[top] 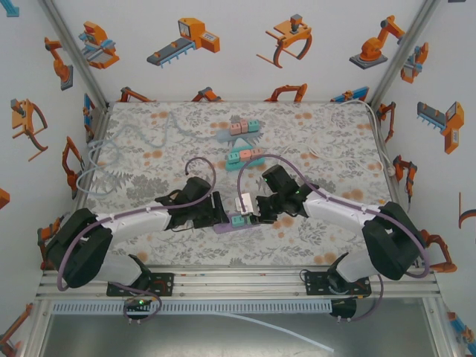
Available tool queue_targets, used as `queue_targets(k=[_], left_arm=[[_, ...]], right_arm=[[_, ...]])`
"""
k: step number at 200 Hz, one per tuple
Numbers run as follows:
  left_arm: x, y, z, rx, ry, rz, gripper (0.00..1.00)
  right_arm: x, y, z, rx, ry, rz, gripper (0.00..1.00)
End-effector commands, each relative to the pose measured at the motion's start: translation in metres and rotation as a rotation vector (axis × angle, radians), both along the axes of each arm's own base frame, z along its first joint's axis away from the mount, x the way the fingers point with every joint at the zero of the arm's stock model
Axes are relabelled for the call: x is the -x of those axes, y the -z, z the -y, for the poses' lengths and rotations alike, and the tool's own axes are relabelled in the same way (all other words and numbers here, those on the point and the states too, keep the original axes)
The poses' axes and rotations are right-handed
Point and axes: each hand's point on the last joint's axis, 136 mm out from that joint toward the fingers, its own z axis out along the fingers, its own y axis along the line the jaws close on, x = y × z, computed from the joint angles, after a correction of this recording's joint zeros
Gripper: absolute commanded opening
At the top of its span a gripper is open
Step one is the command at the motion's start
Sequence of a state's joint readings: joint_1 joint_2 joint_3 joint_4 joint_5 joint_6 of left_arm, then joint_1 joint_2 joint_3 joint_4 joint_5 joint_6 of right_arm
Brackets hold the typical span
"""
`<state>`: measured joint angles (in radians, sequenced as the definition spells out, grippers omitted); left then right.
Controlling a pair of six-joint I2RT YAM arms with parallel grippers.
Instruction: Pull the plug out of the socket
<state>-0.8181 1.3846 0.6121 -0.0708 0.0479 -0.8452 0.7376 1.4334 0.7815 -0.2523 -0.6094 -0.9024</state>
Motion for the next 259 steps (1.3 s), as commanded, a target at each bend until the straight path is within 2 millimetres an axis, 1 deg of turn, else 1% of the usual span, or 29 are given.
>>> queue_targets(k=[1,29,54,72,104,137,177,213,259], left_arm=[[0.019,0.032,-0.031,-0.196,-0.026,-0.069,0.59],[0.023,0.038,-0.041,-0.254,-0.033,-0.066,0.56],[0.022,0.040,-0.047,-0.297,-0.039,-0.062,0.54],[0.023,0.043,-0.050,-0.319,-0.039,-0.065,0.53],[0.025,0.050,-0.057,-0.360,-0.044,-0.078,0.52],[0.030,0.057,-0.061,-0.395,-0.031,-0.103,0.51],[0.038,0.061,-0.062,-0.453,0.018,-0.126,0.50],[0.048,0.071,-0.073,-0.543,0.035,-0.167,0.50],[0.047,0.075,-0.069,-0.548,0.036,-0.157,0.50]], right_arm=[[-0.001,-0.012,-0.009,-0.037,-0.023,0.014,0.26],[-0.002,-0.015,-0.009,-0.041,-0.006,0.015,0.24],[-0.002,-0.021,-0.010,-0.055,0.002,0.015,0.21],[-0.003,-0.030,-0.013,-0.087,0.016,0.012,0.17],[-0.004,-0.044,-0.018,-0.130,0.025,0.002,0.14],[-0.008,-0.047,-0.020,-0.131,0.031,0.011,0.10],[-0.012,-0.052,-0.022,-0.138,0.053,0.011,0.09],[-0.014,-0.056,-0.022,-0.146,0.061,0.017,0.08],[-0.014,-0.061,-0.022,-0.165,0.063,0.019,0.07]])
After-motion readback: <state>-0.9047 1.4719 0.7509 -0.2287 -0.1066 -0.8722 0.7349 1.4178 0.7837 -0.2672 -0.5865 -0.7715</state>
